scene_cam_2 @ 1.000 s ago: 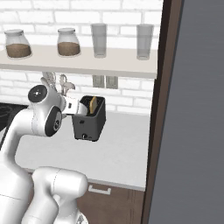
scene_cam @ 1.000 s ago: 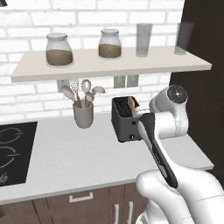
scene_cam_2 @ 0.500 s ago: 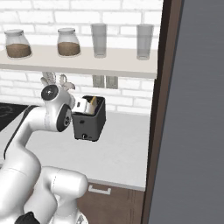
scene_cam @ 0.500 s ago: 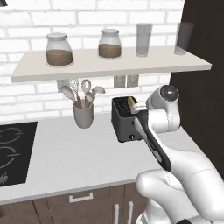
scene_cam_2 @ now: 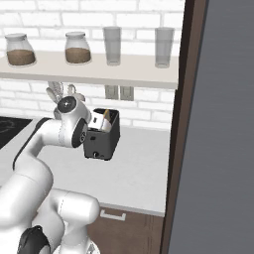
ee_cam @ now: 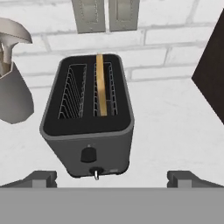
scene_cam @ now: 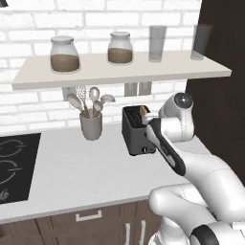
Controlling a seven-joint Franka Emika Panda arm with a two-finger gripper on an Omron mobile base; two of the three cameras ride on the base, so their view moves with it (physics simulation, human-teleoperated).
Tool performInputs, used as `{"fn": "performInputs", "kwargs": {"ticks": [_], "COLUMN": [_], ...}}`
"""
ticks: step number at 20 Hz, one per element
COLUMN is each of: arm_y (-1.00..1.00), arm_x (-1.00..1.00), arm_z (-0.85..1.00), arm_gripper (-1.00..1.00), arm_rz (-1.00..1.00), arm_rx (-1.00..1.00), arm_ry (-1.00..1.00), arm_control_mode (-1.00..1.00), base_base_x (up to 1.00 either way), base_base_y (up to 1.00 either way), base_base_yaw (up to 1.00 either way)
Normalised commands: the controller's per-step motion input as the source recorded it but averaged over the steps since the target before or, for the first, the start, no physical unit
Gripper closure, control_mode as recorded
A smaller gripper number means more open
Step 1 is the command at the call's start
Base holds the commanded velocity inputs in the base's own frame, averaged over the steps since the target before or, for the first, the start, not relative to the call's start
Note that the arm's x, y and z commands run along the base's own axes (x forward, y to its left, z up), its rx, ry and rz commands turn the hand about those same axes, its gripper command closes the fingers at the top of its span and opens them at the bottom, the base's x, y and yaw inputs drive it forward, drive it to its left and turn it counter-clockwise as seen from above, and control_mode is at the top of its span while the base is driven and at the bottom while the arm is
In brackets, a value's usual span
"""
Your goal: Start the toaster. Once the lever pops up, take the bread to the plate on the dining counter.
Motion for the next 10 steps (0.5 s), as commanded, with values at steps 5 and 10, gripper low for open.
{"fn": "performInputs", "kwargs": {"ticks": [5, 10], "arm_y": [0.00, 0.00], "arm_x": [0.21, 0.32], "arm_z": [-0.09, -0.15], "arm_gripper": [-1.00, -1.00], "arm_rz": [0.00, 0.00], "arm_rx": [0.00, 0.00], "arm_ry": [0.00, 0.00], "arm_control_mode": [-1.00, -1.00], "base_base_x": [0.00, 0.00], "base_base_y": [0.00, 0.00], "base_base_yaw": [0.00, 0.00]}}
